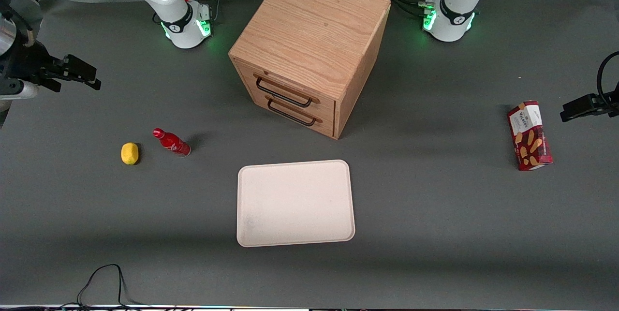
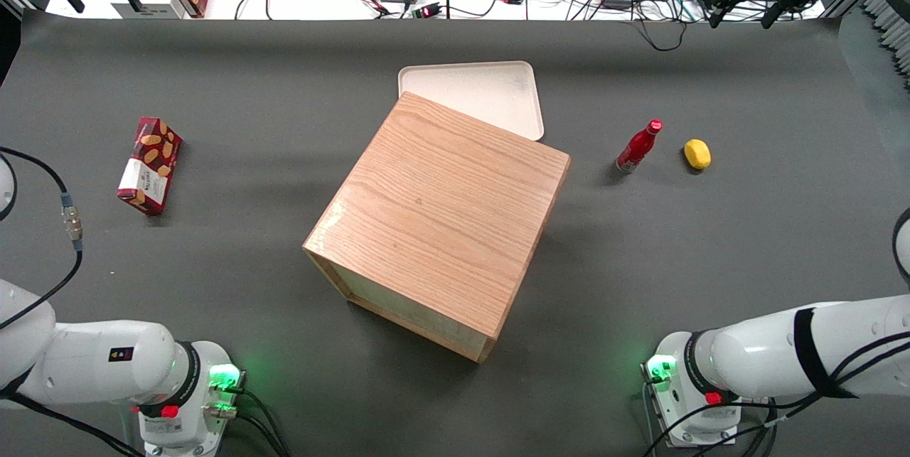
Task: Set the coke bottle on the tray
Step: 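Move the right gripper down toward the red Coca-Cola bottle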
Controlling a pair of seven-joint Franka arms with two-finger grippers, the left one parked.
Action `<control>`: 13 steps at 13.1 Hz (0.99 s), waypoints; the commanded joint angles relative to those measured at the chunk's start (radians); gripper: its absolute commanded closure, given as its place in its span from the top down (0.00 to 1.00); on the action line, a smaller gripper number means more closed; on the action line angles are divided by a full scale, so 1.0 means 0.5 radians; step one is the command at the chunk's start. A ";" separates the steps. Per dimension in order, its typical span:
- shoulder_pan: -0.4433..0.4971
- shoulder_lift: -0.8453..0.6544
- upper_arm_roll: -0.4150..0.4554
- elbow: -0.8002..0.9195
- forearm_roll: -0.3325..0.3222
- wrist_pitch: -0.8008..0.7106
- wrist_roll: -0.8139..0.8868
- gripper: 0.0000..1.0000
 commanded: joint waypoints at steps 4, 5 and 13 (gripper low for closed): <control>0.007 0.059 0.014 0.088 -0.023 -0.067 0.057 1.00; 0.004 0.059 0.029 0.088 -0.017 -0.067 0.057 1.00; 0.022 0.072 0.042 -0.637 -0.020 0.686 0.048 1.00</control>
